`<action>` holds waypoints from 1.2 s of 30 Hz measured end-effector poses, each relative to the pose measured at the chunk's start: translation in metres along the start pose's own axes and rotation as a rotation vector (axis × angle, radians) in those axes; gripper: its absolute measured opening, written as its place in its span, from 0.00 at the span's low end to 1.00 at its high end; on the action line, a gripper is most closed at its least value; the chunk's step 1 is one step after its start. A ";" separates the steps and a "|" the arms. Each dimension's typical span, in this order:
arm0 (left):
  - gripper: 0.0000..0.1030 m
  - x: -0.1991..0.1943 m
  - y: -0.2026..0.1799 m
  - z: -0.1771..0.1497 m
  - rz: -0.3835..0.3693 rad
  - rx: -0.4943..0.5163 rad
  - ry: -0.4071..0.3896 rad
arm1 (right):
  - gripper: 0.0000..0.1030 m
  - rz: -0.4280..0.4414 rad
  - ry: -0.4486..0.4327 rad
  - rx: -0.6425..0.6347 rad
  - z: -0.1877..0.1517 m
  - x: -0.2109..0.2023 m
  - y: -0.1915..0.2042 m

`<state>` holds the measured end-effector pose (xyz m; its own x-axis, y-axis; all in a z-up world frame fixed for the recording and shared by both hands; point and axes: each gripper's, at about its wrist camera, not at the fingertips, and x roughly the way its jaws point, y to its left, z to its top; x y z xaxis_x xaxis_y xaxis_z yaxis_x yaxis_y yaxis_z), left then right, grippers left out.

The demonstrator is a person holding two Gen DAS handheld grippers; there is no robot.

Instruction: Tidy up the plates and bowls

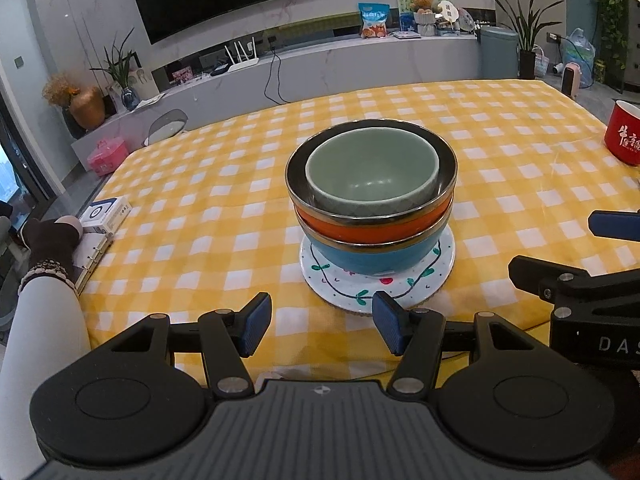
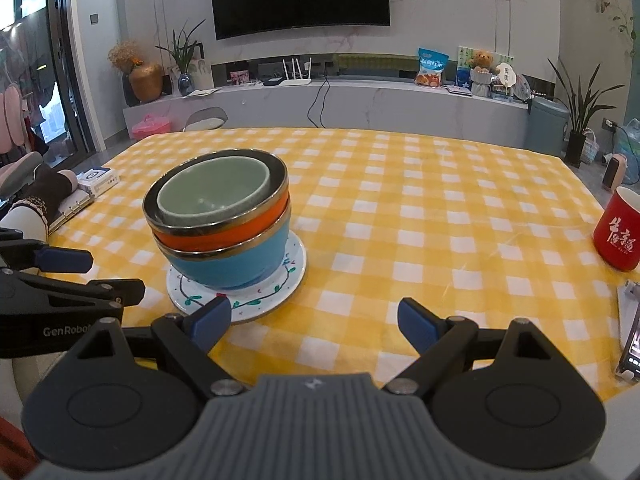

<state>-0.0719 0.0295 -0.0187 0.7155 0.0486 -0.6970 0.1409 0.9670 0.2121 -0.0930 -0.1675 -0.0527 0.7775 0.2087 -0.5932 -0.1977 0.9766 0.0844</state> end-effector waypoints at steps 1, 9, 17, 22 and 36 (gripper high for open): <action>0.66 0.000 0.000 0.000 -0.001 -0.001 0.000 | 0.86 -0.001 -0.001 -0.001 0.000 0.000 0.001; 0.66 -0.002 -0.001 0.001 0.002 0.003 -0.004 | 0.86 -0.001 -0.006 -0.008 -0.001 -0.003 0.002; 0.66 -0.003 -0.001 0.002 0.003 0.002 -0.006 | 0.86 -0.002 -0.007 -0.008 -0.002 -0.003 0.001; 0.66 -0.003 0.000 0.002 0.003 0.004 -0.007 | 0.86 -0.003 -0.007 -0.005 -0.002 -0.003 0.001; 0.66 -0.003 -0.001 0.003 0.003 0.003 -0.007 | 0.86 -0.004 -0.008 -0.006 -0.002 -0.003 0.001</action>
<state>-0.0725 0.0282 -0.0149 0.7205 0.0494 -0.6917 0.1413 0.9661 0.2161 -0.0964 -0.1671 -0.0528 0.7833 0.2052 -0.5867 -0.1979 0.9771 0.0775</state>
